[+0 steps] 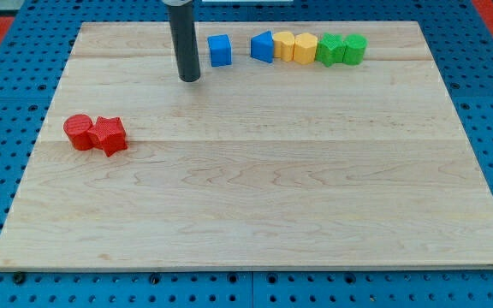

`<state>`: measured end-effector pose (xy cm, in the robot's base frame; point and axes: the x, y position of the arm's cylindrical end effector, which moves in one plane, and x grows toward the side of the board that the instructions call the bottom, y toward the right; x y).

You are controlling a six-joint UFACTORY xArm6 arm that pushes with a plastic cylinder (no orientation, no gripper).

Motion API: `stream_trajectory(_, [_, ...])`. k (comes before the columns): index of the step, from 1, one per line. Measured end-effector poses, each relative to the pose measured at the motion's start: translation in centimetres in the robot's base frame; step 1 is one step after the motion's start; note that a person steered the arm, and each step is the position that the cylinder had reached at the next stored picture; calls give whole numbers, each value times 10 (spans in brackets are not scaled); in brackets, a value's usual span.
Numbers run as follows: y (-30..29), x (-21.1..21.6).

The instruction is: Push the blue cube into the blue triangle

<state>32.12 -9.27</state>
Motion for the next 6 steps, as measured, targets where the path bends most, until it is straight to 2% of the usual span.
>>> stream_trajectory(2, [0, -44])
stream_trajectory(6, [60, -48])
